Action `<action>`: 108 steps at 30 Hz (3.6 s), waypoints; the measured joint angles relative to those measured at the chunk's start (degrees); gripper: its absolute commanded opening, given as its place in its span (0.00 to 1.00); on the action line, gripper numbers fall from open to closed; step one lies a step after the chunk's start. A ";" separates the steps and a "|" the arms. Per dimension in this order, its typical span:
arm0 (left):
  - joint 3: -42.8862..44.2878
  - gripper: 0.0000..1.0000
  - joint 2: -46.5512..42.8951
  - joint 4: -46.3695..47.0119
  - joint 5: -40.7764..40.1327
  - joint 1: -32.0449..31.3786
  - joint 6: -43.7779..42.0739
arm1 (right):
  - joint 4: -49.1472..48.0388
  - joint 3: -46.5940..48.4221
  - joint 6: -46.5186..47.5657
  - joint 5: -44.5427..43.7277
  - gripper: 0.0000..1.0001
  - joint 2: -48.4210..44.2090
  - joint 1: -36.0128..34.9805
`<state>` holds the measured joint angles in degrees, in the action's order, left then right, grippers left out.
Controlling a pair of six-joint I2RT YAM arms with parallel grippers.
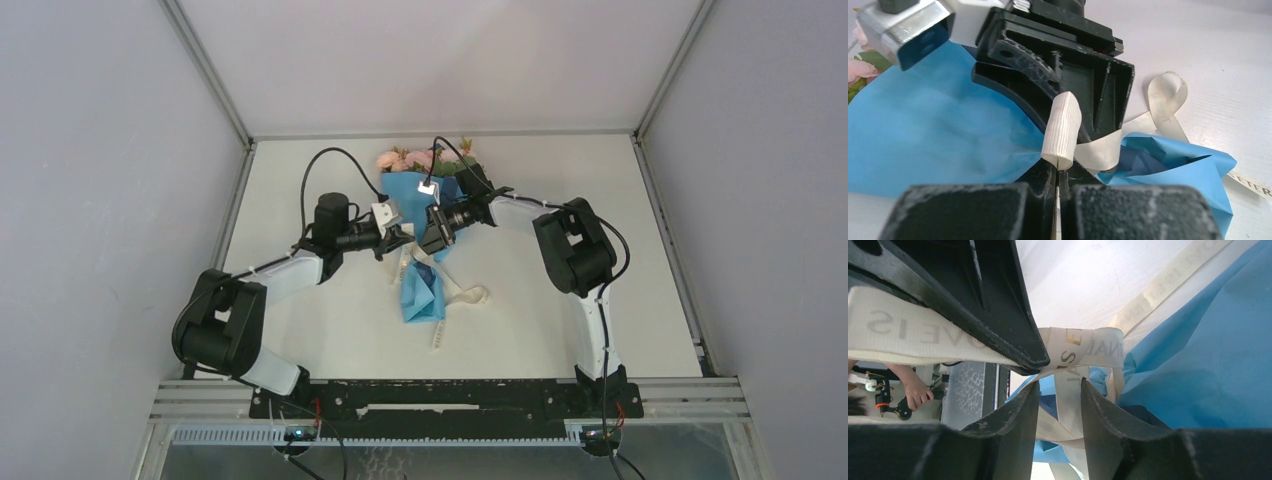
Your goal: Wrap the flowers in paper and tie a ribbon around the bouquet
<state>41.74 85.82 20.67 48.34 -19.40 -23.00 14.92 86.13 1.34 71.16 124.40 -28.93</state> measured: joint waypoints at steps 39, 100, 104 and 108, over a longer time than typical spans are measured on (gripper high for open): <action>0.00 0.00 1.09 3.61 -2.16 0.70 3.63 | -32.59 -20.87 -17.73 -35.30 0.09 -9.90 -5.33; -1.33 0.00 0.13 -0.04 -4.63 -3.23 -9.55 | -27.45 -33.29 -29.49 -51.19 0.00 -27.89 0.68; -1.33 0.00 -0.02 -3.15 -5.14 -7.87 -11.17 | -30.23 -35.98 -32.65 -51.49 0.00 -29.66 0.85; -1.33 0.00 0.02 -2.93 -10.64 -8.15 -11.89 | -32.70 -38.88 -34.84 -52.46 0.00 -32.59 2.34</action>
<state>40.40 85.84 17.74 37.69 -27.55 -34.89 -17.78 47.24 -33.50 18.70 91.81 -26.59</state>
